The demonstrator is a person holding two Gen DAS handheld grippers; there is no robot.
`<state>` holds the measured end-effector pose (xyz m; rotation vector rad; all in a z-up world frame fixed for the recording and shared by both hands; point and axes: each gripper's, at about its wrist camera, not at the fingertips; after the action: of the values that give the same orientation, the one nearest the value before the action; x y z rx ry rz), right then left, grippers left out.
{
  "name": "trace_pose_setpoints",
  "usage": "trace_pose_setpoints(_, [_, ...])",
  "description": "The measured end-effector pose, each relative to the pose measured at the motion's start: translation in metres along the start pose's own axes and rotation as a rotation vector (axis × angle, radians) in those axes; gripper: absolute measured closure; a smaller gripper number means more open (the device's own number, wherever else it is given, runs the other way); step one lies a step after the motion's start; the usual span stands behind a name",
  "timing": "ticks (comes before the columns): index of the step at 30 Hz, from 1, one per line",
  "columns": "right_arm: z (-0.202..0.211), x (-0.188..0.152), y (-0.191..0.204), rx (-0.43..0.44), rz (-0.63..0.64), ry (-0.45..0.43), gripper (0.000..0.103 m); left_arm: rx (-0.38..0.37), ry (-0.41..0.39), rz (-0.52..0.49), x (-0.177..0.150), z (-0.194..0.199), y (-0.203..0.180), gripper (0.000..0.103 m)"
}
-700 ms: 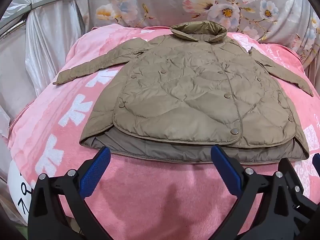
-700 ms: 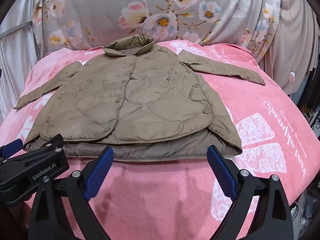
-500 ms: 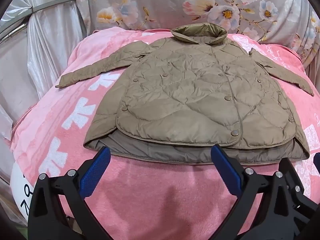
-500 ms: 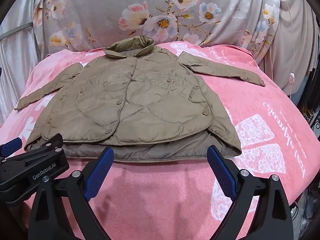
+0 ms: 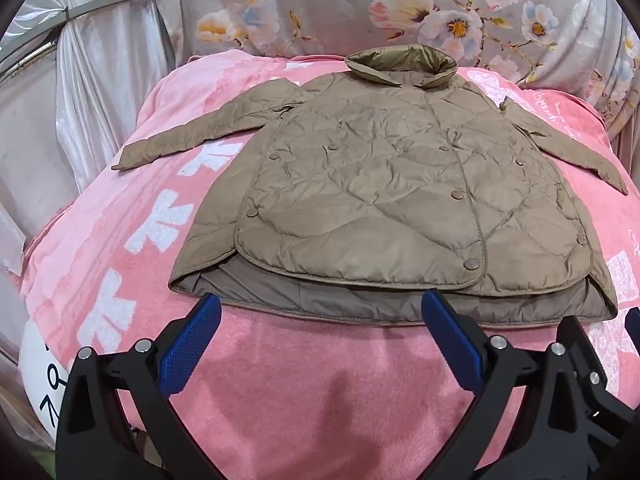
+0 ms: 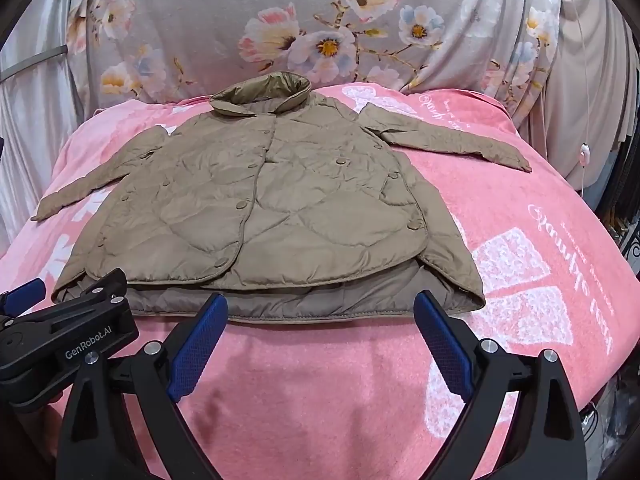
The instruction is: Fold large clothes
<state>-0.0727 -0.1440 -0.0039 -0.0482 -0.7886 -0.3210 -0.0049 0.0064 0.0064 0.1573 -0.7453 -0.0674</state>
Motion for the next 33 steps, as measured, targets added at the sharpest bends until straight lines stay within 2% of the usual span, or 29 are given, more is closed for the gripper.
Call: trace_pose_setpoints(33, [0.0030, -0.0010, 0.0000, 0.003, -0.002, -0.004, 0.011, 0.003, -0.006, -0.001, -0.0001, 0.0037, 0.0012, 0.006])
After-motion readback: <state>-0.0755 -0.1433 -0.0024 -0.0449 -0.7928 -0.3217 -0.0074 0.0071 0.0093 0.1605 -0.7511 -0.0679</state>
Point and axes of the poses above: each gripper's, at about its wrist camera, not at the fingertips, and z roughly against the way its jaws point, y to its left, x to its top, and after that the axes turned 6 degrees about x, right-handed
